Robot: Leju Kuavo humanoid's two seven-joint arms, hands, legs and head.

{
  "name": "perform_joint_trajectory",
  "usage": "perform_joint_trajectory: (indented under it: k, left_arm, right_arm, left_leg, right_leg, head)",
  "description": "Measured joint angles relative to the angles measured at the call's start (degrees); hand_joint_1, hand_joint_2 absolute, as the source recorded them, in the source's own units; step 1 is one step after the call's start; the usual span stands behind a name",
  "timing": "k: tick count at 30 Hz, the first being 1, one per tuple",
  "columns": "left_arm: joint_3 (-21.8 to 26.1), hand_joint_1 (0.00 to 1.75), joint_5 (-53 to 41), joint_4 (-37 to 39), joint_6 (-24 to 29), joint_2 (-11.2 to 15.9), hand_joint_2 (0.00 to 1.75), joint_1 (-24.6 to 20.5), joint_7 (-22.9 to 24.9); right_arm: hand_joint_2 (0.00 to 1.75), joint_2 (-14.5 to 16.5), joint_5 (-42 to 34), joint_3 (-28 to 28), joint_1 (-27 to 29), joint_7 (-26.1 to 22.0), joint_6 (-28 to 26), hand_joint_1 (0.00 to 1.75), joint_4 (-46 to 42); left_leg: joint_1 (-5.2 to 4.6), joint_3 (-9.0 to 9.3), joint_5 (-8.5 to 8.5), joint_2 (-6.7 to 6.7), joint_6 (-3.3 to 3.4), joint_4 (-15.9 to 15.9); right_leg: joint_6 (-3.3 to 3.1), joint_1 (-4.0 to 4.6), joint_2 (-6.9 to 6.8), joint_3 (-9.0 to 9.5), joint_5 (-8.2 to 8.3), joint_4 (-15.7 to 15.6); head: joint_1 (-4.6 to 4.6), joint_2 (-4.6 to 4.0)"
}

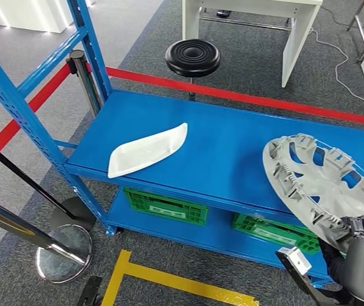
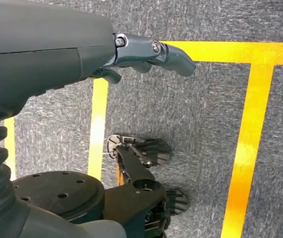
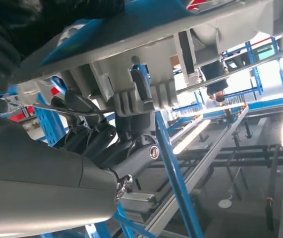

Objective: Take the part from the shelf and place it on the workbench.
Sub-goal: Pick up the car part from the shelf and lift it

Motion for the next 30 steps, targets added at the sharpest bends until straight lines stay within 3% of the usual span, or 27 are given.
perform_joint_trajectory:
  k: [3, 8, 11, 18, 30]
  left_arm:
    - [-0.4, 0.00, 0.2, 0.0, 0.0, -0.1, 1.75, 0.0, -0.1]
    - [-0.6, 0.00, 1.3, 0.0, -0.4, -0.1, 1.75, -0.1, -0.9]
    - [-0.6, 0.00, 1.8, 0.0, -0.8, -0.1, 1.75, -0.1, -1.3]
    - [-0.6, 0.00, 2.8, 0.0, 0.0, -0.2, 1.75, 0.0, -2.0]
    - [-0.6, 0.00, 3.8, 0.0, 1.5, -0.5, 1.75, 0.0, -3.3]
  right_arm:
    - [1.75, 2.0, -1.1, -1.9, 0.8, -2.3, 0.0, 1.75, -2.6]
    - [1.75, 8.2, -9.2, -7.9, 2.3, -18.8, 0.0, 1.75, -5.8]
    - [1.75, 11.3, -13.1, -10.4, 2.9, -25.2, 0.0, 1.75, -6.7]
    - [1.75, 14.1, -18.4, -12.1, 3.1, -26.6, -0.1, 1.75, -12.2]
    - [1.75, 14.9, -21.7, -12.1, 3.4, -26.6, -0.2, 1.75, -18.0]
  left_leg:
    - [-0.01, 0.00, 0.00, 0.00, 0.00, 0.0]
    - [0.00, -0.04, -0.01, 0.02, 0.00, 0.0]
    - [0.01, -0.05, 0.00, 0.01, -0.01, 0.0]
    - [0.00, -0.04, 0.03, 0.01, -0.04, 0.0]
    - [-0.01, -0.05, 0.02, 0.01, -0.04, 0.0]
  right_leg:
    - [0.00, -0.01, 0.01, 0.00, 0.00, 0.0]
    - [0.00, 0.01, 0.03, -0.07, -0.01, 0.0]
    - [-0.01, 0.02, 0.01, -0.08, -0.01, 0.0]
    - [-0.01, 0.00, 0.04, -0.05, 0.00, 0.0]
    - [-0.01, 0.00, 0.03, -0.07, 0.00, 0.0]
  head:
    - [0.01, 0.01]
    - [-0.01, 0.00]
    - [-0.02, 0.00]
    - [0.01, 0.00]
    - [0.01, 0.00]
